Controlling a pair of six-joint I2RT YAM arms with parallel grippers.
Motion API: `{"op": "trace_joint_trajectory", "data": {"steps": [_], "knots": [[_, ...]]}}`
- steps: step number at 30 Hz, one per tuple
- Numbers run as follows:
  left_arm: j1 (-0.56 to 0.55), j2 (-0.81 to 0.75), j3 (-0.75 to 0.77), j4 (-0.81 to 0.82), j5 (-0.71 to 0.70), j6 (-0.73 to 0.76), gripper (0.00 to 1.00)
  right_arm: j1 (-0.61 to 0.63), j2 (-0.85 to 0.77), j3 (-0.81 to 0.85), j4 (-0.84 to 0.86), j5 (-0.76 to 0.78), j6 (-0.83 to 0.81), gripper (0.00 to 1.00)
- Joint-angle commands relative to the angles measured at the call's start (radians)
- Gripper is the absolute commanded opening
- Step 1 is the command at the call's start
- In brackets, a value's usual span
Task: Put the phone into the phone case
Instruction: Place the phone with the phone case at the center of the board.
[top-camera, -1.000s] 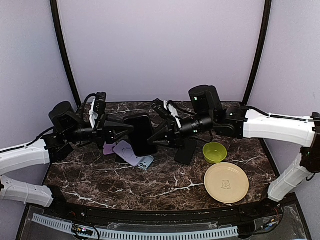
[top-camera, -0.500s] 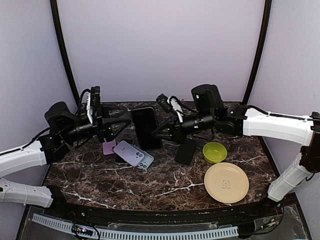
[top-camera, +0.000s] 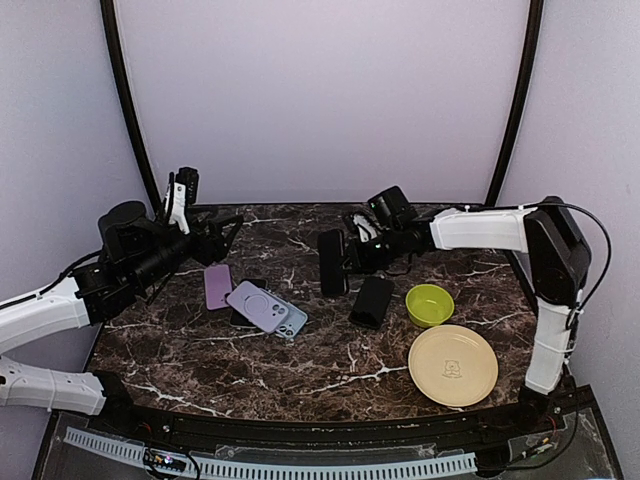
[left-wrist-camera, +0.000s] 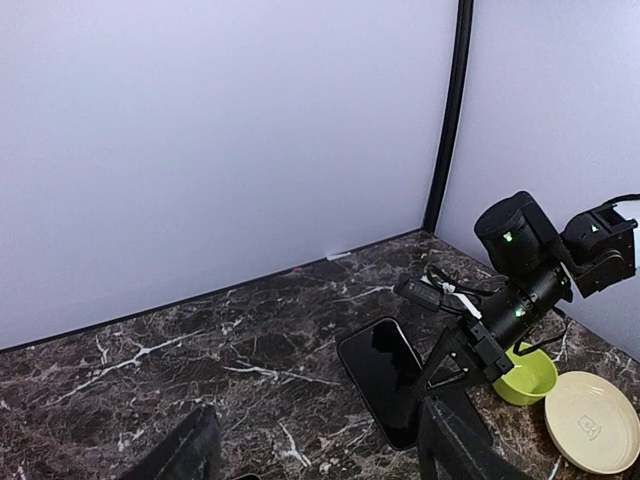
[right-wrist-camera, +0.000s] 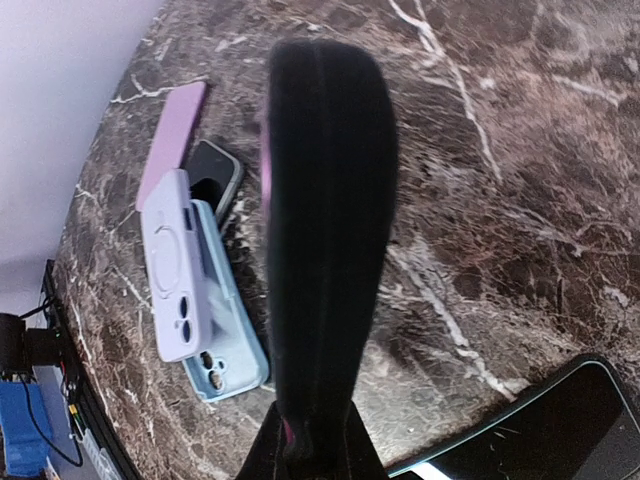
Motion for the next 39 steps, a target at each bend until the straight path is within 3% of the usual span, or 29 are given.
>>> {"op": "trace_joint_trajectory", "data": {"steps": [1, 8, 13, 21, 26, 39], "knots": [[0.002, -0.001, 0.031, -0.034, -0.051, 0.014, 0.69, 0.002, 0.052, 0.103, 0.046, -0.068, 0.056, 0.0], [0.002, 0.011, 0.039, -0.045, -0.049, 0.014, 0.69, -0.005, 0.163, 0.14, 0.035, -0.059, 0.076, 0.0], [0.004, 0.014, 0.042, -0.049, -0.048, 0.015, 0.69, -0.017, 0.213, 0.165, -0.039, 0.029, 0.047, 0.22], [0.003, 0.017, 0.045, -0.051, -0.045, 0.013, 0.69, -0.018, 0.248, 0.184, -0.112, 0.168, 0.009, 0.29], [0.003, 0.018, 0.046, -0.052, -0.044, 0.013, 0.69, -0.006, 0.251, 0.225, -0.195, 0.314, -0.033, 0.4], [0.003, 0.024, 0.049, -0.056, -0.044, 0.015, 0.69, 0.093, 0.27, 0.297, -0.365, 0.499, -0.118, 0.32]]}}
